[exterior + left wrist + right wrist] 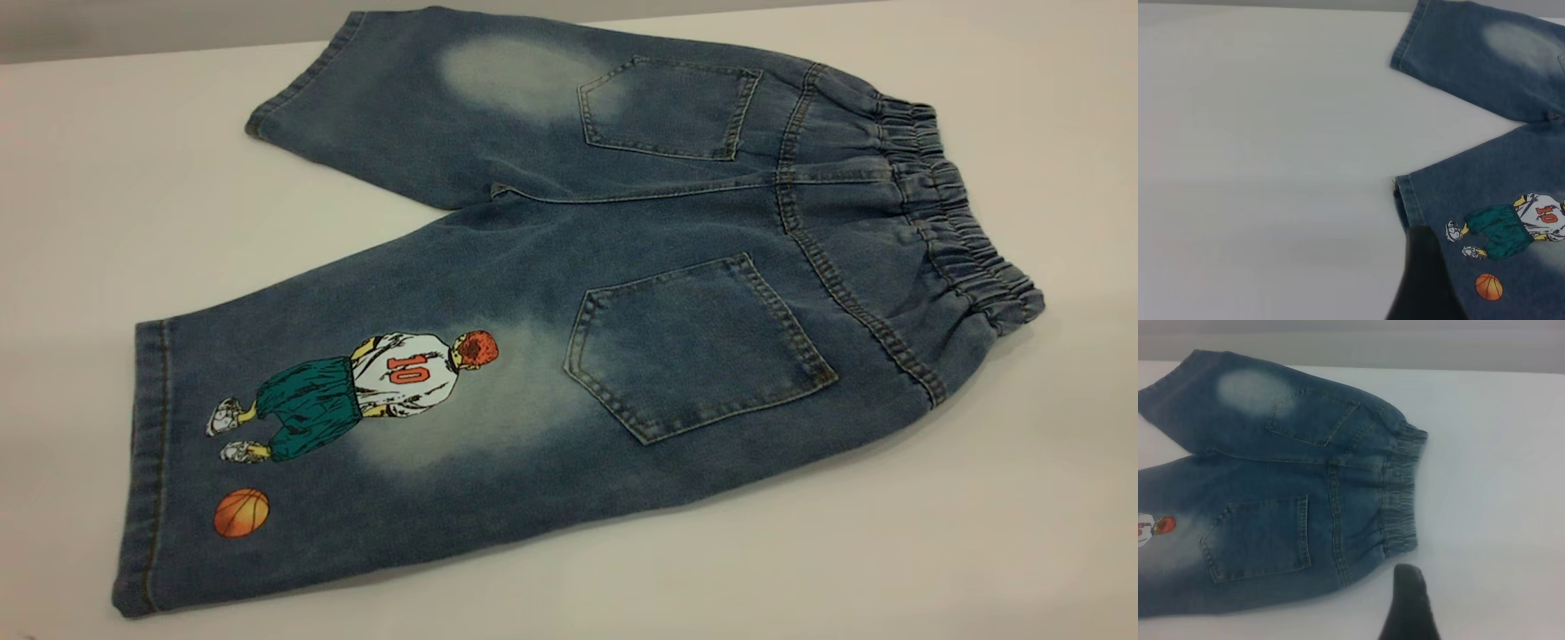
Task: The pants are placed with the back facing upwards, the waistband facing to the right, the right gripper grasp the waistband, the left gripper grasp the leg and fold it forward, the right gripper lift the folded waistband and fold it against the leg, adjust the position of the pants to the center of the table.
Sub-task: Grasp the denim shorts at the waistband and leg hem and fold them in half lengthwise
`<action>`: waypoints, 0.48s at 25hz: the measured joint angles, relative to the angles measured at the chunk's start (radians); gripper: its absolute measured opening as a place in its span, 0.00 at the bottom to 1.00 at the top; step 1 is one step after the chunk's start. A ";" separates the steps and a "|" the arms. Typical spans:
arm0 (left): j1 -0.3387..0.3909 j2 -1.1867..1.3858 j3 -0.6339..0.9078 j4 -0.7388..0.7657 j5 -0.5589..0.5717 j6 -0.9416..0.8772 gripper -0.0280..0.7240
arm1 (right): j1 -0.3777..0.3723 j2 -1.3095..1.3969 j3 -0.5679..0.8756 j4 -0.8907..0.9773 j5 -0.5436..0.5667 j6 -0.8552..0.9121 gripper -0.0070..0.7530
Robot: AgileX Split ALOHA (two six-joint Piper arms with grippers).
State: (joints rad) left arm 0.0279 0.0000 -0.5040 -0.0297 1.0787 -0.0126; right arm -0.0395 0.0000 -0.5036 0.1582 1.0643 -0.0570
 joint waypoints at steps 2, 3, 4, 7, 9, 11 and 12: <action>0.000 0.000 0.000 0.000 0.000 0.000 0.64 | 0.000 0.000 0.000 0.000 0.000 0.000 0.61; 0.000 0.000 0.000 0.000 0.000 0.000 0.64 | 0.000 0.000 0.000 0.000 0.000 0.000 0.61; 0.000 0.000 0.000 0.000 0.000 0.000 0.64 | 0.000 0.000 0.000 0.000 0.000 0.000 0.61; 0.000 0.000 0.000 0.000 0.000 0.000 0.64 | 0.000 0.000 0.000 0.000 0.000 0.000 0.61; 0.000 0.000 0.000 0.000 0.000 0.000 0.64 | 0.000 0.000 0.000 0.000 0.000 0.000 0.61; 0.000 0.000 0.000 0.000 0.000 0.000 0.64 | 0.000 0.000 0.000 0.000 0.000 0.000 0.61; 0.000 0.000 0.000 0.000 0.000 0.000 0.64 | 0.000 0.000 0.000 0.000 0.000 0.000 0.61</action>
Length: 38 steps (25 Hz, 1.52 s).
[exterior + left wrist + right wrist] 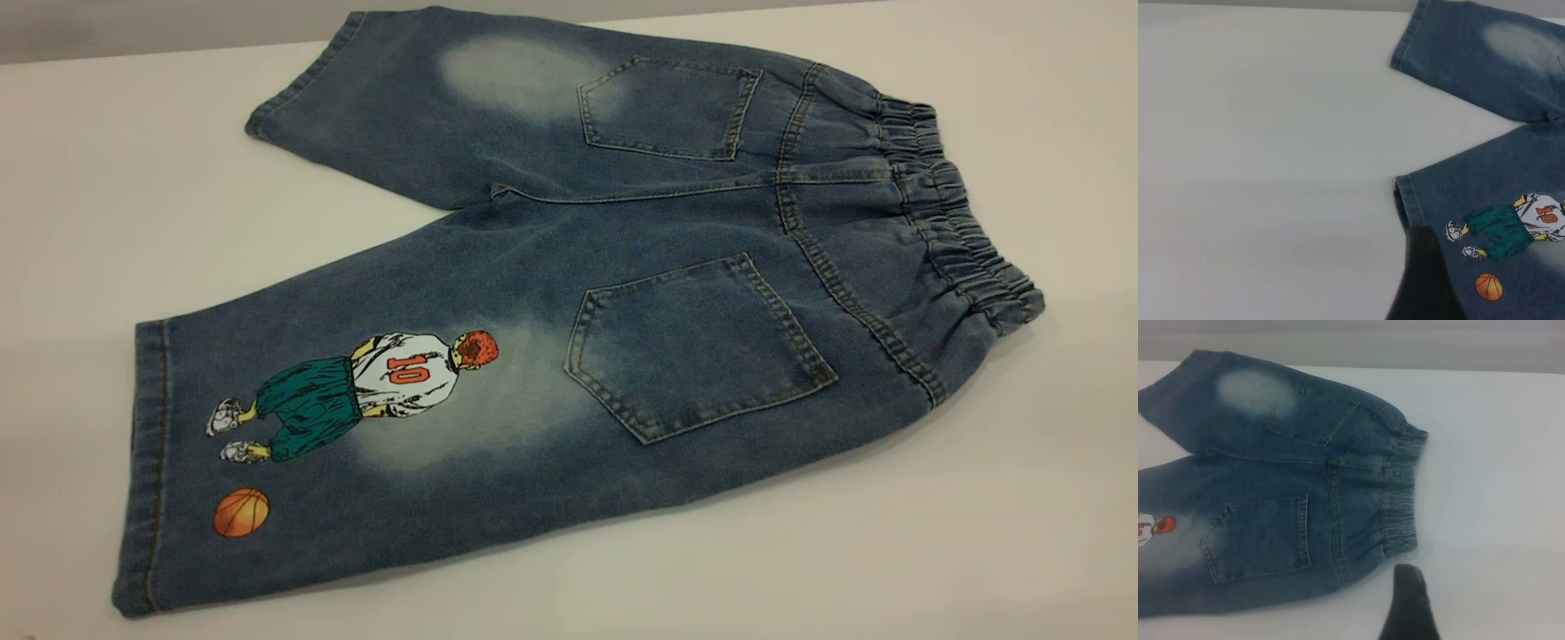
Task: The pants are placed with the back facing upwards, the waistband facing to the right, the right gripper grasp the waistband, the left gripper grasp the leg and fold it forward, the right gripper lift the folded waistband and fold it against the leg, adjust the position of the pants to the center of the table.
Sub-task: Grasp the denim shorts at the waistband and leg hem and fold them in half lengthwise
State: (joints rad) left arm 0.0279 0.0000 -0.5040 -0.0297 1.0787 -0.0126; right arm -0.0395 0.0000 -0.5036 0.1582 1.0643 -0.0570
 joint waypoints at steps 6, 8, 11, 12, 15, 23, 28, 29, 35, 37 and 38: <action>0.000 0.000 0.000 0.000 0.000 0.000 0.64 | 0.000 0.000 0.000 0.000 0.000 0.000 0.61; 0.000 0.000 0.000 0.000 0.000 0.000 0.64 | 0.000 0.000 0.000 0.000 0.000 0.000 0.61; 0.000 0.000 0.000 0.000 0.000 0.000 0.64 | 0.000 0.000 0.000 0.000 0.000 0.000 0.61; 0.000 0.000 0.000 0.000 0.000 0.000 0.64 | 0.000 0.000 0.000 0.000 0.000 0.000 0.61; 0.000 0.000 0.000 0.000 0.000 0.000 0.64 | 0.000 0.000 0.000 0.001 0.000 0.000 0.61; 0.000 0.000 0.000 0.000 0.000 0.000 0.64 | 0.000 0.000 -0.001 0.054 -0.008 -0.002 0.61; 0.000 0.056 -0.032 -0.014 0.031 0.004 0.64 | 0.000 0.000 -0.012 0.127 -0.007 -0.002 0.61; 0.000 0.081 -0.047 -0.030 0.048 0.013 0.64 | 0.000 0.005 -0.012 0.158 -0.001 -0.002 0.61; 0.000 0.331 -0.141 -0.156 -0.039 0.168 0.64 | 0.000 0.192 -0.012 0.305 -0.025 -0.007 0.61; 0.000 0.429 -0.166 -0.193 -0.092 0.240 0.64 | 0.000 0.274 -0.012 0.309 -0.072 -0.018 0.61; 0.000 0.493 -0.176 -0.215 -0.123 0.277 0.64 | 0.000 0.319 -0.011 0.309 -0.094 -0.022 0.61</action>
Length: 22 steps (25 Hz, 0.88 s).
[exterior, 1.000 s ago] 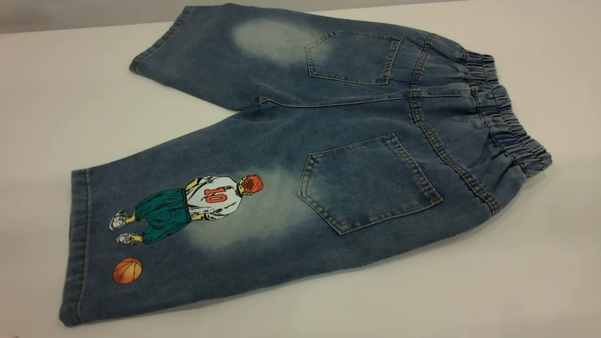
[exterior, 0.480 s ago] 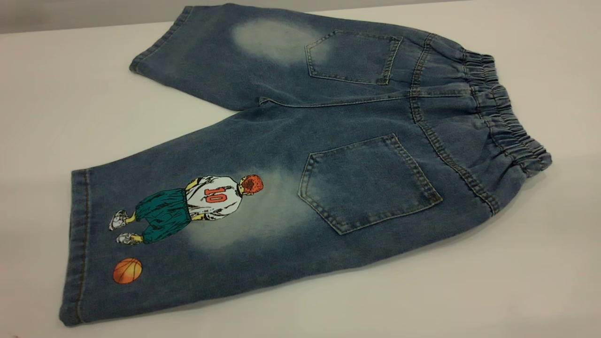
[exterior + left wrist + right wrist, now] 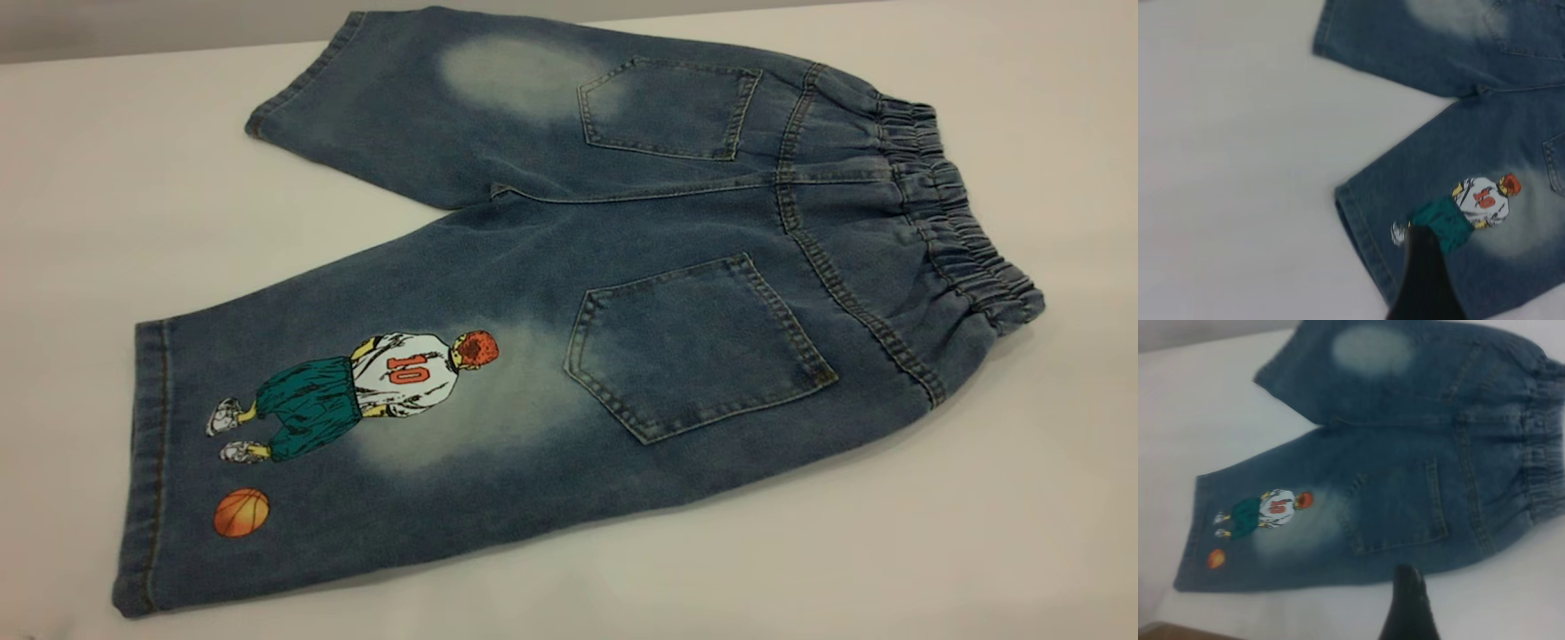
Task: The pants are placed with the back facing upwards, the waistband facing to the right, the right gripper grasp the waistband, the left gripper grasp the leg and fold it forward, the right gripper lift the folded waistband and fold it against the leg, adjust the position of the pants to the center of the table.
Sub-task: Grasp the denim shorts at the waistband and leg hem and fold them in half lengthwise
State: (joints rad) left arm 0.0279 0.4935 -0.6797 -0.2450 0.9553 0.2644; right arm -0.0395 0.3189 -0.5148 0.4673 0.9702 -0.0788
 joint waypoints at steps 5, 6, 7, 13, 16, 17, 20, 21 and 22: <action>0.000 0.244 -0.014 -0.091 -0.119 0.172 0.64 | 0.000 0.216 0.035 0.003 -0.157 -0.038 0.61; -0.001 0.285 -0.016 -0.115 -0.130 0.204 0.64 | 0.000 0.254 0.046 0.011 -0.198 -0.038 0.61; -0.002 0.332 -0.016 -0.132 -0.130 0.233 0.64 | 0.000 0.299 0.051 0.019 -0.235 -0.037 0.61; -0.002 0.544 -0.016 -0.271 -0.190 0.350 0.64 | 0.000 0.555 0.051 0.094 -0.423 -0.080 0.61; -0.002 0.600 -0.016 -0.331 -0.209 0.394 0.64 | 0.000 0.704 0.050 0.127 -0.482 -0.126 0.61; -0.002 0.611 -0.016 -0.343 -0.216 0.414 0.64 | 0.000 0.747 0.050 0.145 -0.504 -0.144 0.61; -0.002 0.632 -0.016 -0.396 -0.230 0.472 0.64 | 0.000 0.898 0.047 0.222 -0.578 -0.223 0.61; -0.006 0.633 -0.016 -0.417 -0.231 0.494 0.64 | 0.000 0.953 0.047 0.251 -0.602 -0.253 0.61; -0.011 0.633 -0.016 -0.432 -0.237 0.513 0.64 | 0.000 1.009 0.047 0.290 -0.619 -0.293 0.61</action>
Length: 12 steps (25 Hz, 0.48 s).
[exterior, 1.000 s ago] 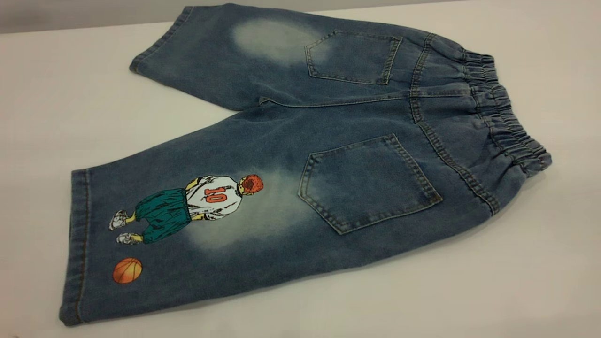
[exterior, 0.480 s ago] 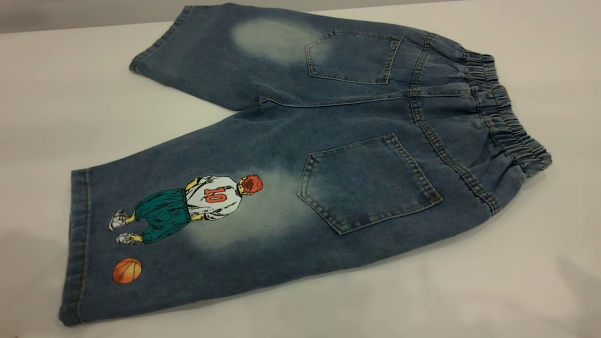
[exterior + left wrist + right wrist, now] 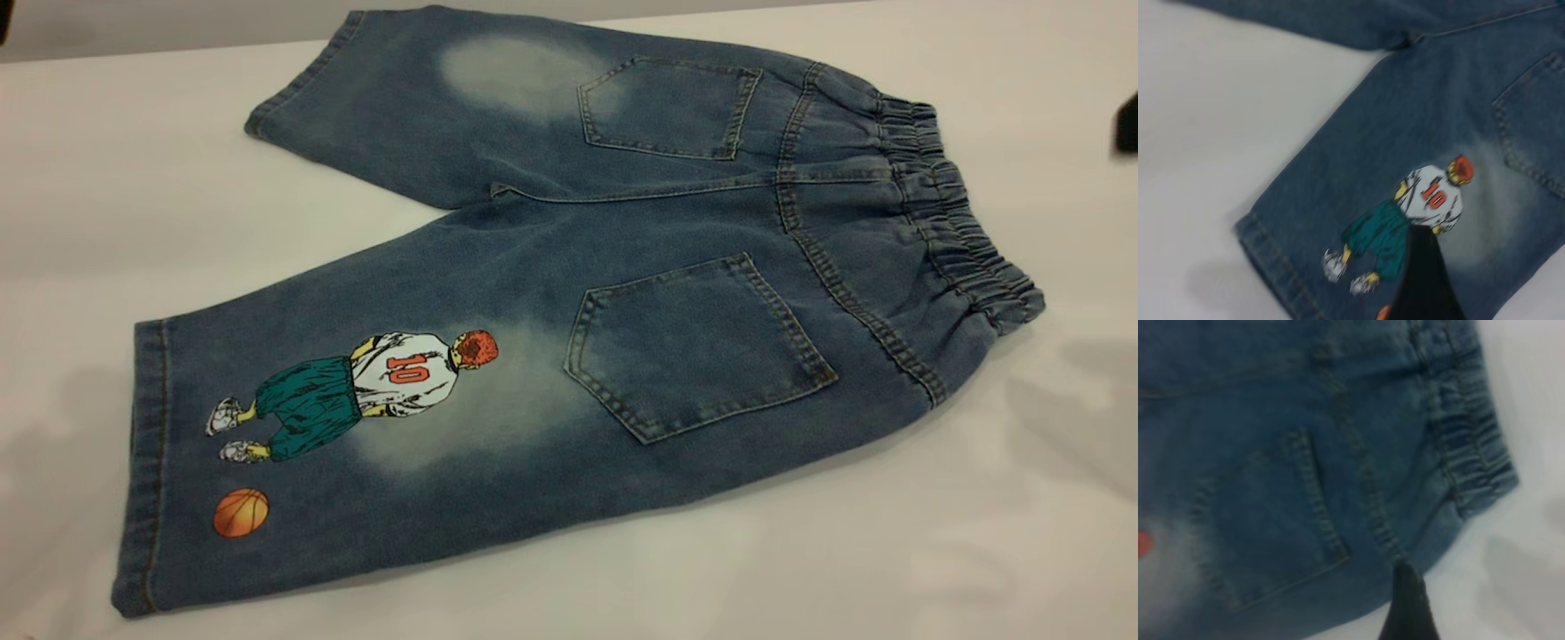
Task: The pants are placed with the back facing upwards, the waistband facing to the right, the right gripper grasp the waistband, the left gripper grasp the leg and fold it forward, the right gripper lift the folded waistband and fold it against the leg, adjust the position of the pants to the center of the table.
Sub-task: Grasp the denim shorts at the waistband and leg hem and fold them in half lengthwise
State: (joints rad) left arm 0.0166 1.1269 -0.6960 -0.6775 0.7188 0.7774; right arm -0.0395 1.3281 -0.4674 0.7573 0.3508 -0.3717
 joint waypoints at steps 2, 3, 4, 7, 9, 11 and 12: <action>-0.024 0.005 0.000 -0.016 -0.027 0.037 0.64 | 0.000 0.102 -0.003 0.089 -0.036 -0.087 0.61; -0.038 0.012 0.000 -0.016 -0.047 0.053 0.64 | 0.000 0.156 -0.010 0.129 -0.046 -0.141 0.61; -0.057 0.021 0.000 -0.015 -0.067 0.059 0.64 | 0.000 0.208 -0.018 0.183 -0.050 -0.200 0.61; -0.119 0.056 -0.002 0.003 -0.120 0.062 0.64 | 0.000 0.342 -0.050 0.343 -0.013 -0.380 0.61; -0.149 0.073 -0.003 0.017 -0.157 0.062 0.64 | 0.000 0.414 -0.071 0.466 0.026 -0.498 0.61; -0.168 0.079 -0.003 0.025 -0.179 0.062 0.64 | 0.000 0.478 -0.088 0.577 0.045 -0.623 0.61; -0.170 0.079 -0.003 0.025 -0.177 0.062 0.64 | 0.000 0.505 -0.097 0.631 0.058 -0.680 0.61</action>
State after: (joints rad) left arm -0.1532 1.2061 -0.6988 -0.6521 0.5415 0.8390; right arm -0.0395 1.8334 -0.5642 1.3887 0.4093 -1.0518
